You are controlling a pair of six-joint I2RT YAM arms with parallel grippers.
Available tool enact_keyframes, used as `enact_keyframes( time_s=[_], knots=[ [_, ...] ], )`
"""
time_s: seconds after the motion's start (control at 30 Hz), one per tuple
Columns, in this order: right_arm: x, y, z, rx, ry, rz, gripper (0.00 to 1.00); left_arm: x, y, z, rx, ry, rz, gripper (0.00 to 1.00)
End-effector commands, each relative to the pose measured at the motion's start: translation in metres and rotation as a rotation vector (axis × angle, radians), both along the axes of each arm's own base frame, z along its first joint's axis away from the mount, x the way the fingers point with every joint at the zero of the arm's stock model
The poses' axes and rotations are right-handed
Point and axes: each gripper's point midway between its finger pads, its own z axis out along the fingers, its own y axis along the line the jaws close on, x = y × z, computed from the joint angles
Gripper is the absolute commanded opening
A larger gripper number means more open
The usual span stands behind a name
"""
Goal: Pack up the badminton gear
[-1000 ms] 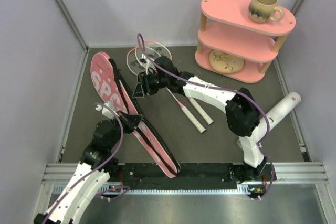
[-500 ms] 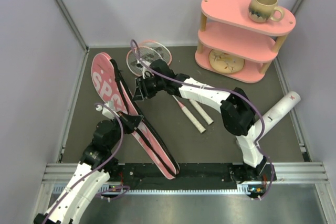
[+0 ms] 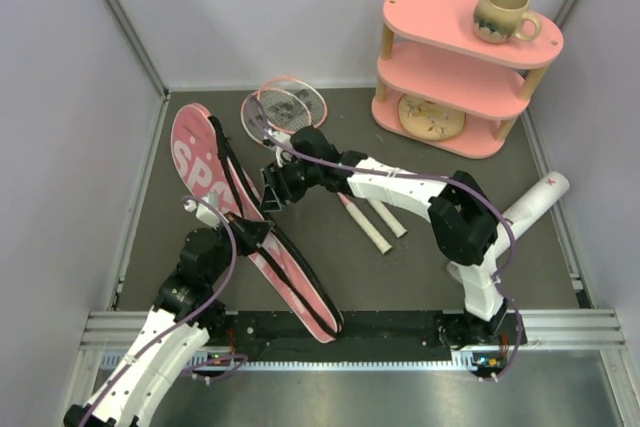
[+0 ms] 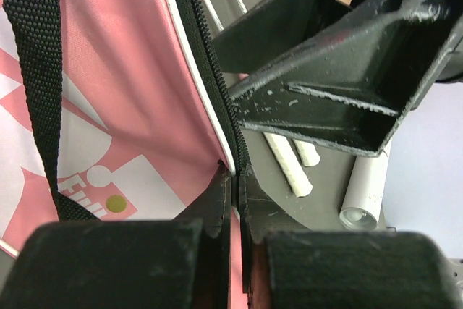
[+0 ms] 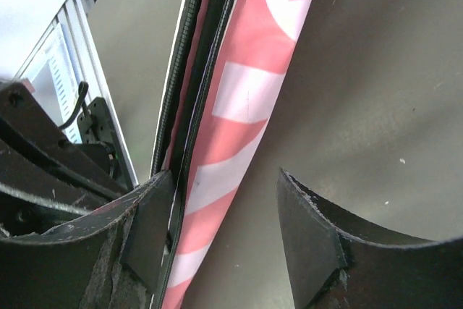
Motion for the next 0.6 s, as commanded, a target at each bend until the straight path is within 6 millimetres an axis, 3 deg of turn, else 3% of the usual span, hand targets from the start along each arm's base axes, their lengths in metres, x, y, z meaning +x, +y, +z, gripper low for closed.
enact_keyframes(
  time_s=[0.0, 0.2, 0.37, 0.57],
  knots=[
    [-0.043, -0.001, 0.016, 0.042, -0.005, 0.140, 0.59, 0.008, -0.001, 0.030, -0.024, -0.117, 0.003, 0.00],
    [-0.061, -0.002, 0.014, 0.077, 0.032, 0.175, 0.61, 0.008, -0.001, 0.029, -0.023, -0.118, 0.002, 0.00],
    [-0.054, 0.007, 0.000, 0.060, 0.050, 0.157, 0.60, 0.007, -0.007, 0.029, -0.034, -0.128, -0.031, 0.00],
    [-0.042, 0.028, -0.001, 0.097, 0.034, 0.154, 0.52, 0.006, -0.010, 0.030, -0.039, -0.137, -0.051, 0.00]
  ],
)
